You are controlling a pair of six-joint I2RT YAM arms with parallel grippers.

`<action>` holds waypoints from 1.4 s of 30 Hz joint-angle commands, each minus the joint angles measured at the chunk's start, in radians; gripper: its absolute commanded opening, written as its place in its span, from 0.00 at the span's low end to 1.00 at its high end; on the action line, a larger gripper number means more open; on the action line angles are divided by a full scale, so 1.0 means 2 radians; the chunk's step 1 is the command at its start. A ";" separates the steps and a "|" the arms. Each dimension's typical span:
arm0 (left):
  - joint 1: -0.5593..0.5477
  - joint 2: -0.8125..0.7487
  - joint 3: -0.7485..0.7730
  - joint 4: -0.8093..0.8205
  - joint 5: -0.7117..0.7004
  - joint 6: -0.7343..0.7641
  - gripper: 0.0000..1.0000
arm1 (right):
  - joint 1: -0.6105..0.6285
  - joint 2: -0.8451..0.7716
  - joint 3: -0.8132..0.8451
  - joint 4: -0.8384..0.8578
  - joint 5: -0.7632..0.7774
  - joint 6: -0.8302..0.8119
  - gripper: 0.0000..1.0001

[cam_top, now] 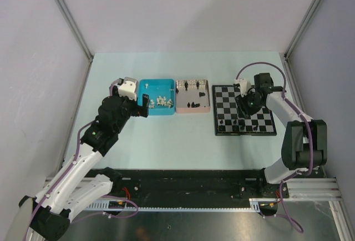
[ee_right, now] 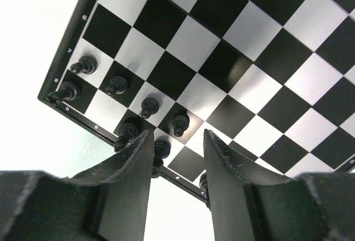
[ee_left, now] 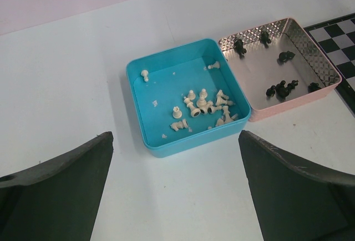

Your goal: Set up the chess pieces on the board

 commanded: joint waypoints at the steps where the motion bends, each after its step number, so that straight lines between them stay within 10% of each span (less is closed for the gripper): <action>1: 0.003 -0.003 -0.001 0.013 0.004 0.018 1.00 | -0.006 -0.043 0.002 0.005 -0.033 -0.010 0.47; 25: 0.003 -0.005 -0.002 0.013 -0.003 0.017 1.00 | 0.089 -0.077 0.120 0.075 -0.176 -0.032 0.90; 42: 0.003 -0.003 -0.003 0.014 -0.009 0.019 1.00 | 0.180 0.162 0.384 -0.047 -0.125 0.013 1.00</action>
